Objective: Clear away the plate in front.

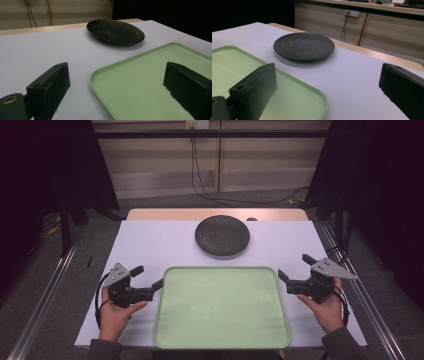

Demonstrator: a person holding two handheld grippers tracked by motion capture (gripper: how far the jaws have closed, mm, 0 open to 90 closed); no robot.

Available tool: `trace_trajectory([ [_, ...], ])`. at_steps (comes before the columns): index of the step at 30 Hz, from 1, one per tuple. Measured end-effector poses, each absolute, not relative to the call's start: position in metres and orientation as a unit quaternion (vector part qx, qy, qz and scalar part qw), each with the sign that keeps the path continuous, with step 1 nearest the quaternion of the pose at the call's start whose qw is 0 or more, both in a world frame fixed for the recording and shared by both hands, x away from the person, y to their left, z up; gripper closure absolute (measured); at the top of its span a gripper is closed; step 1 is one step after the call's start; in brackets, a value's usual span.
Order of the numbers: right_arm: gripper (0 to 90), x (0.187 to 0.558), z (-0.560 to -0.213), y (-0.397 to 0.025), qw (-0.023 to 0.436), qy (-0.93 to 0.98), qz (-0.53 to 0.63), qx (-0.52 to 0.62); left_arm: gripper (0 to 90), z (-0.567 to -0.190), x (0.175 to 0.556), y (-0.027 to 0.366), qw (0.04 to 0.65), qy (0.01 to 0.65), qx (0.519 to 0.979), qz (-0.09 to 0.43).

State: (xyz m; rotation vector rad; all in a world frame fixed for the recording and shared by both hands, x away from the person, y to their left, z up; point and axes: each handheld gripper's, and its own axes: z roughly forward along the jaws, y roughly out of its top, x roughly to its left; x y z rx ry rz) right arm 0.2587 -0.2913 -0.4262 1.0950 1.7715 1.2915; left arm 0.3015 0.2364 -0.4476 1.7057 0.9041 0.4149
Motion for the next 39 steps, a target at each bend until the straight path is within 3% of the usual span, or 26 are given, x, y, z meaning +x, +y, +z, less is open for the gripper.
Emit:
trace_trajectory([
  [14,1.0,0.248,-0.428,-0.295,0.334,0.683,0.495,0.421,7.2,-0.440,0.322,0.227,0.563,0.410,0.701,0.154],
  [39,1.5,0.245,-0.427,-0.296,0.329,0.686,0.505,0.407,8.1,-0.448,0.422,0.172,0.524,0.436,0.719,0.132],
])
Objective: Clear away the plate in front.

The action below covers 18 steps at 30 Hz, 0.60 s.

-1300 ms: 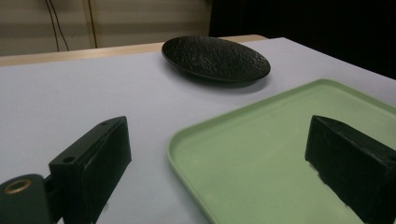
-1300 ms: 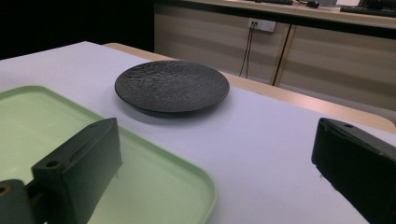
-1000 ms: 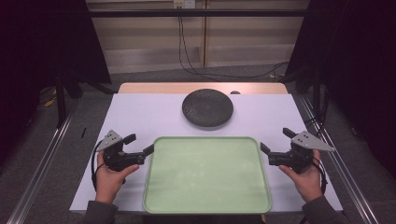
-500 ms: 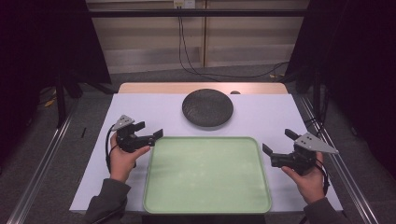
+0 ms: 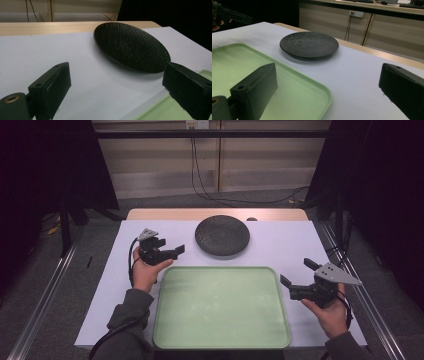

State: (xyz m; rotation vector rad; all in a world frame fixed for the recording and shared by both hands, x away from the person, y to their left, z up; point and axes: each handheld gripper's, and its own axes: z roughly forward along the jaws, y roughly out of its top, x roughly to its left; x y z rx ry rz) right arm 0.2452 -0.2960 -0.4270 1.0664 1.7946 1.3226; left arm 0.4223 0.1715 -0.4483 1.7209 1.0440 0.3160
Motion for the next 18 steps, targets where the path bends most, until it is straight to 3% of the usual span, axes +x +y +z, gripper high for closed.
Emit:
trace_trajectory([
  [18,2.2,0.243,-0.426,-0.298,0.332,0.686,0.506,0.404,9.0,-0.453,0.467,0.142,0.515,0.476,0.702,0.121],
])
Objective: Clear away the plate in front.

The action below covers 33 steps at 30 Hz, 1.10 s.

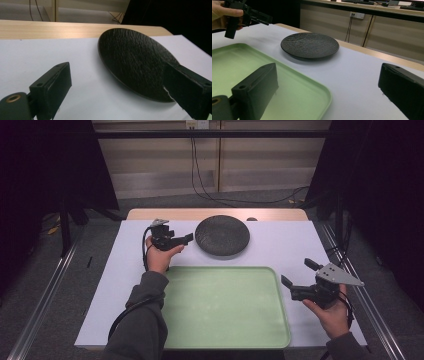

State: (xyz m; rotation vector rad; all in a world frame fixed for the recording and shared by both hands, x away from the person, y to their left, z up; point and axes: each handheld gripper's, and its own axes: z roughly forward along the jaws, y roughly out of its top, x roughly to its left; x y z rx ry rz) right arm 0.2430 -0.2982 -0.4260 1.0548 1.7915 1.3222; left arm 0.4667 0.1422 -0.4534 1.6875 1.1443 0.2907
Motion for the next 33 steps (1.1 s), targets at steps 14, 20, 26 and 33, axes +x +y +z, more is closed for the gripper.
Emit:
trace_trajectory([
  [14,2.9,0.241,-0.428,-0.302,0.327,0.689,0.505,0.405,23.6,-0.463,0.487,0.123,0.507,0.495,0.698,0.105],
  [20,3.3,0.239,-0.427,-0.305,0.329,0.683,0.509,0.409,30.3,-0.469,0.499,0.110,0.487,0.510,0.702,0.101],
  [26,3.7,0.239,-0.427,-0.305,0.326,0.690,0.506,0.403,34.2,-0.475,0.509,0.106,0.474,0.532,0.695,0.092],
  [33,4.5,0.240,-0.426,-0.305,0.322,0.692,0.508,0.399,47.2,-0.477,0.516,0.102,0.467,0.556,0.685,0.061],
])
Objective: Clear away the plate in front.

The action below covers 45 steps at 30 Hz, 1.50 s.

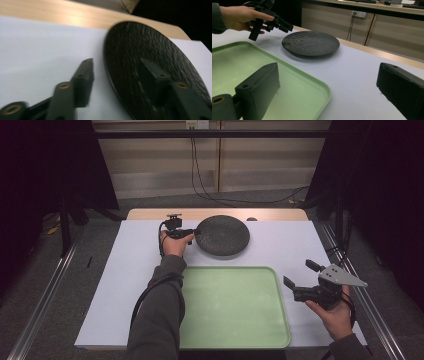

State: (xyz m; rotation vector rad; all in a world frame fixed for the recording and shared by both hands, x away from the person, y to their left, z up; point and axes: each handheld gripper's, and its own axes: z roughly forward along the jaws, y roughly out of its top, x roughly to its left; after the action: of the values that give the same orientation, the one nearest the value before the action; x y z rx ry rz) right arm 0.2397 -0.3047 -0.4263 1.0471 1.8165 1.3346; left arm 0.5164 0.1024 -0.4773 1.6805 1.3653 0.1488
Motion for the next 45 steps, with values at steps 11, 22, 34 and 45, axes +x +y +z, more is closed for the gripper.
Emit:
trace_trajectory([
  [11,4.6,0.242,-0.426,-0.308,0.323,0.686,0.512,0.404,59.2,-0.489,0.520,0.090,0.460,0.584,0.668,0.038],
  [22,4.9,0.243,-0.425,-0.312,0.328,0.682,0.513,0.406,69.2,-0.501,0.522,0.087,0.476,0.626,0.618,0.003],
  [34,5.3,0.244,-0.423,-0.308,0.327,0.685,0.515,0.397,73.5,-0.512,0.521,0.088,0.510,0.655,0.556,-0.028],
  [45,5.5,0.245,-0.424,-0.308,0.322,0.688,0.517,0.394,78.8,-0.520,0.518,0.088,0.540,0.673,0.503,-0.053],
])
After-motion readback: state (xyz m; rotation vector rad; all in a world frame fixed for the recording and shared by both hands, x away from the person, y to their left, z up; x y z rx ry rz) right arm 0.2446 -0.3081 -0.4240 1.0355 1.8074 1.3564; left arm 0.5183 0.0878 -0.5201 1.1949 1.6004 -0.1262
